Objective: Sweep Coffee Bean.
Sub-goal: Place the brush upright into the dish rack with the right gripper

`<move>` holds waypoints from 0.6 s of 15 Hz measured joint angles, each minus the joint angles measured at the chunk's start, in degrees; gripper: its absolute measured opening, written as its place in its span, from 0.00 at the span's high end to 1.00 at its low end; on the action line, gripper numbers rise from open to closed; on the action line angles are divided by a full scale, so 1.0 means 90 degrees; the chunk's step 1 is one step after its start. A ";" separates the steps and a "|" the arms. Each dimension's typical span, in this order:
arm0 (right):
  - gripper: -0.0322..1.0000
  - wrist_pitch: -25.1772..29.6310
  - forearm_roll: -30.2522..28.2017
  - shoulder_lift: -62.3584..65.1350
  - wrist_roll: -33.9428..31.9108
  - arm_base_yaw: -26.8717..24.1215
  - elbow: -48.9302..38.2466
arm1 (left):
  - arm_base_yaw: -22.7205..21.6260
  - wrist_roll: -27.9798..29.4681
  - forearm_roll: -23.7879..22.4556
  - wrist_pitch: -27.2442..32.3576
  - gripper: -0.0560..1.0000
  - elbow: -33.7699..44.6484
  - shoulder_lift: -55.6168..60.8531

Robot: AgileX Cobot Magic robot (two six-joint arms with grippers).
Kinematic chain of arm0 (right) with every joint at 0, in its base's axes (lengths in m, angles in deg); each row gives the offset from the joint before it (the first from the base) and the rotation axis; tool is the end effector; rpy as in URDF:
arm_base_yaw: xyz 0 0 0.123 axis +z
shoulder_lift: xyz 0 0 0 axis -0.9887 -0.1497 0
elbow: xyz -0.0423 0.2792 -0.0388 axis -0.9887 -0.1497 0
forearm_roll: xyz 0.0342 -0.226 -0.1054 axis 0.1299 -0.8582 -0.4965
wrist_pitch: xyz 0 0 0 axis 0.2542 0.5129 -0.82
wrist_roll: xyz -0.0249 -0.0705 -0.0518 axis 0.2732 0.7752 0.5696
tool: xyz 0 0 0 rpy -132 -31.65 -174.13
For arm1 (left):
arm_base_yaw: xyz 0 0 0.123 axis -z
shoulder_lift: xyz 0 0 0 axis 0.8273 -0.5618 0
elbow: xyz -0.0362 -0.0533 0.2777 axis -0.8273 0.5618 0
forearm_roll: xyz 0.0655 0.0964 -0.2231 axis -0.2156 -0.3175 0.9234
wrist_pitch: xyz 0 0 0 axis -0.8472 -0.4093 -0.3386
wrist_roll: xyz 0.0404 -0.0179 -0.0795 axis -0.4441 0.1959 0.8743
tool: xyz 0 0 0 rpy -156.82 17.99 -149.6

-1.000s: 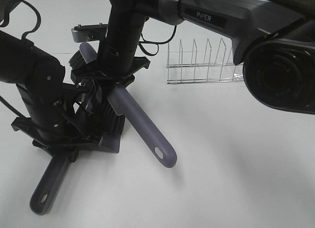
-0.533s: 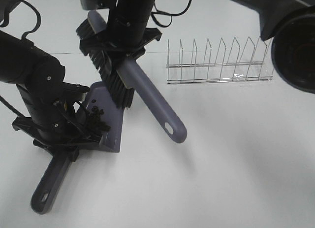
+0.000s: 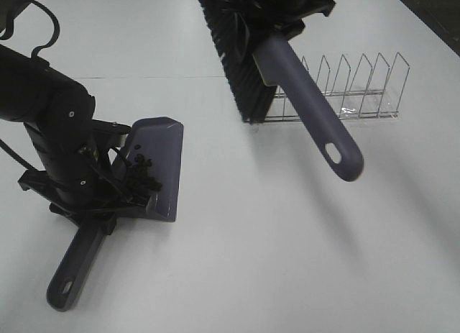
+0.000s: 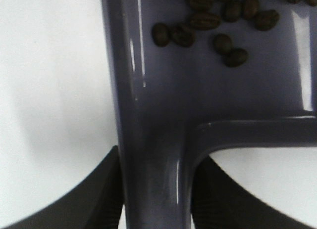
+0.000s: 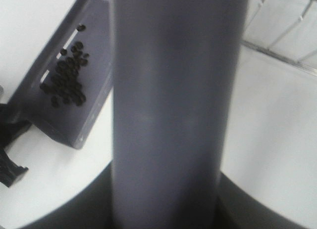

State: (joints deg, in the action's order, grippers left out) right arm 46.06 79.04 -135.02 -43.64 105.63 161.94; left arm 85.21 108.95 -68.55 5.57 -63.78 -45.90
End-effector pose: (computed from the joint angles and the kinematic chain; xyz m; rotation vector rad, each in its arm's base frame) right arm 0.4057 0.1960 0.2734 -0.5623 2.8125 0.2890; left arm 0.2973 -0.1600 0.0953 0.2909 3.0611 0.0760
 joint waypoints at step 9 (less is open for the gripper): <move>0.66 -0.0006 -0.0847 0.0325 -0.0076 -0.1598 -0.2375 | 0.0000 0.0000 0.0019 0.0057 0.63 0.0000 0.0000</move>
State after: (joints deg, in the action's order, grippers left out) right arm 46.00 71.42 -132.10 -44.33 91.24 140.57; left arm 85.21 108.95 -68.38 6.08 -63.78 -45.90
